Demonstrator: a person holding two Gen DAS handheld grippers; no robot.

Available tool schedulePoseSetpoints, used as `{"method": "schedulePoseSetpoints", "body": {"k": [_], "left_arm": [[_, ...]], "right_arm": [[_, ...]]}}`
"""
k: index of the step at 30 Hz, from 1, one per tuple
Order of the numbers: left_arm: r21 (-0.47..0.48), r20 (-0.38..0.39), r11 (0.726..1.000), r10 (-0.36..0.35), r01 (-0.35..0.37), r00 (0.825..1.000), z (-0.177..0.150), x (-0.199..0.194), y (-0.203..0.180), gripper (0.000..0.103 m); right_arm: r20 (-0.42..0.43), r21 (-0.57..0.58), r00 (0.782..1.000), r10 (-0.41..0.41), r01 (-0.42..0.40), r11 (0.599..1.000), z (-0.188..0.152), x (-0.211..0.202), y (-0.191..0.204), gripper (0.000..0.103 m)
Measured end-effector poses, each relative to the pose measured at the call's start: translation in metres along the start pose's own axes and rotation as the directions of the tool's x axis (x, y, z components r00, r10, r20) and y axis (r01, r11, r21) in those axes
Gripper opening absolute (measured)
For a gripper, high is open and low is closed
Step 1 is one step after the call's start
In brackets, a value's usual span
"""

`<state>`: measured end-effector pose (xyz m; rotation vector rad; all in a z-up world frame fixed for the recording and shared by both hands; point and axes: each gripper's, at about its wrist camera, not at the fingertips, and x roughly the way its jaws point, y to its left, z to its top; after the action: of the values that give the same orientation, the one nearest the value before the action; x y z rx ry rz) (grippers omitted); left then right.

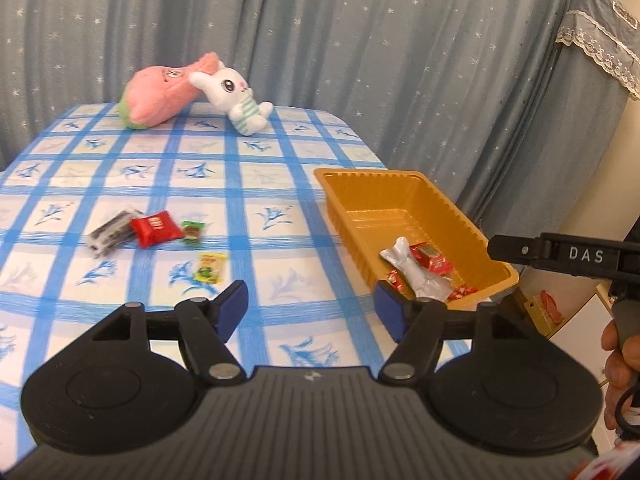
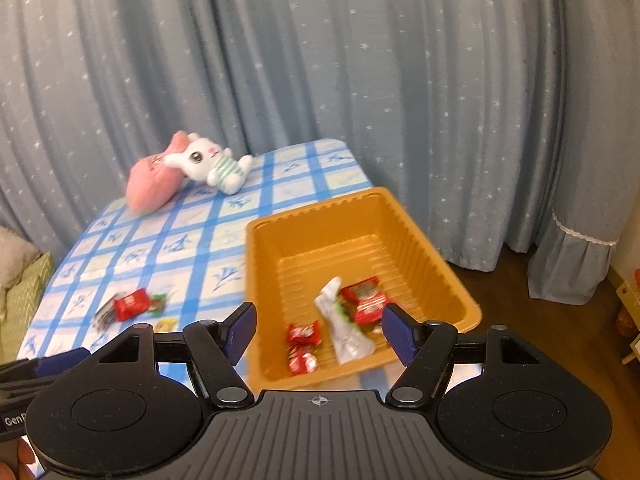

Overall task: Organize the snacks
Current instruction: 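Move both open grippers back over the remaining snacks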

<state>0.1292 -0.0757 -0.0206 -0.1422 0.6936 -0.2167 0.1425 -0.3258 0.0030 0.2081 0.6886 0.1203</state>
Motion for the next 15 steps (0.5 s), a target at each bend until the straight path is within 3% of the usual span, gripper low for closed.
{"method": "schedulePoseSetpoints", "body": {"k": [4, 15], "left_arm": [[-0.009, 0.009, 1.0, 0.021, -0.021, 1.0, -0.004, -0.019, 0.012, 0.074], [-0.044, 0.016, 0.996, 0.083, -0.083, 0.996, -0.016, -0.046, 0.048, 0.078]], "right_arm": [[-0.007, -0.024, 1.0, 0.018, -0.018, 1.0, -0.008, -0.006, 0.017, 0.069], [-0.024, -0.055, 0.997, 0.077, -0.078, 0.995, -0.02, -0.006, 0.057, 0.069]]}}
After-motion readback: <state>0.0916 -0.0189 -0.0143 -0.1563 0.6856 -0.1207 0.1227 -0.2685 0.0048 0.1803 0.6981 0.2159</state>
